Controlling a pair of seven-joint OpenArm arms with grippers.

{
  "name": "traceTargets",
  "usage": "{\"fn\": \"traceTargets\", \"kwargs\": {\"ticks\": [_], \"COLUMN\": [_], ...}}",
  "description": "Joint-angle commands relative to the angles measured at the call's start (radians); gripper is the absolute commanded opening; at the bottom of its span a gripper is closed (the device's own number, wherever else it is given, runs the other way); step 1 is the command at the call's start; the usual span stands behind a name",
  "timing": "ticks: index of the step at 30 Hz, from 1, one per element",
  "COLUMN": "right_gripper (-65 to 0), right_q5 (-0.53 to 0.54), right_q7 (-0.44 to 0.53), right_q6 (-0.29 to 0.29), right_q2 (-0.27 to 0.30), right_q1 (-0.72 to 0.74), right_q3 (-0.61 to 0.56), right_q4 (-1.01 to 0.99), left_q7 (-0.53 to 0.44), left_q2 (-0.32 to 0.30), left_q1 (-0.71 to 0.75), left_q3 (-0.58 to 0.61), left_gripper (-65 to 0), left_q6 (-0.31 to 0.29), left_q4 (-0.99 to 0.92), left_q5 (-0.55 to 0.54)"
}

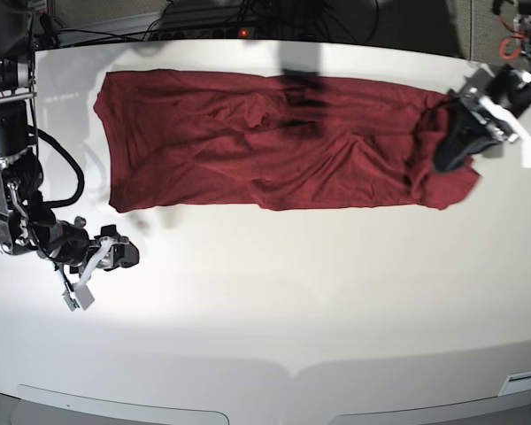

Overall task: Fold the T-shirt properly
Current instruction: 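Fold the held strip end back over the shirt with the left gripper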

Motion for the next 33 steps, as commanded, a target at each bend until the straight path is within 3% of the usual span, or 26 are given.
{"fn": "traceTargets", "kwargs": {"ticks": [1, 9, 13, 17, 20, 23, 24, 26, 29, 33], "right_gripper": [-39.0, -38.9, -38.9, -38.9, -38.9, -38.9, -38.9, -38.9, -38.9, -38.9], "right_q5": [0.022, 0.021, 0.021, 0.02, 0.022, 0.021, 0.021, 0.021, 0.021, 0.021], "right_q7": [0.024, 0.019, 0.017, 0.016, 0.018, 0.018, 0.018, 0.017, 0.017, 0.017], "right_q6": [0.006, 0.006, 0.006, 0.006, 0.006, 0.006, 0.006, 0.006, 0.006, 0.006], "right_q2": [0.016, 0.018, 0.018, 0.019, 0.018, 0.018, 0.018, 0.018, 0.018, 0.018], "right_q1": [0.029, 0.029, 0.029, 0.029, 0.029, 0.029, 0.029, 0.029, 0.029, 0.029], "right_q3": [0.008, 0.008, 0.008, 0.008, 0.008, 0.008, 0.008, 0.008, 0.008, 0.008], "right_q4": [0.015, 0.015, 0.015, 0.015, 0.015, 0.015, 0.015, 0.015, 0.015, 0.015], "left_q7": [-0.023, -0.114, -0.17, -0.183, -0.185, -0.187, -0.187, -0.165, -0.103, -0.066], "left_q2": [0.011, 0.156, 0.213, 0.228, 0.228, 0.228, 0.228, 0.228, 0.228, 0.208], "left_q1": [-0.011, -0.099, -0.123, -0.131, -0.132, -0.137, -0.137, -0.14, -0.161, -0.193], "left_q3": [0.022, 0.192, 0.249, 0.285, 0.303, 0.319, 0.323, 0.33, 0.33, 0.325], "left_gripper": [-65.0, -65.0, -65.0, -65.0, -65.0, -40.4, -37.7, -38.0, -38.0, -38.0], "left_q6": [-0.014, -0.014, 0.068, 0.097, 0.097, 0.066, 0.037, -0.014, -0.014, -0.014], "left_q4": [0.02, 0.02, 0.02, 0.02, 0.02, 0.02, 0.02, 0.02, 0.021, 0.021], "left_q5": [-0.007, 0.288, 0.434, 0.534, 0.542, 0.52, 0.503, 0.437, 0.335, 0.327]}}
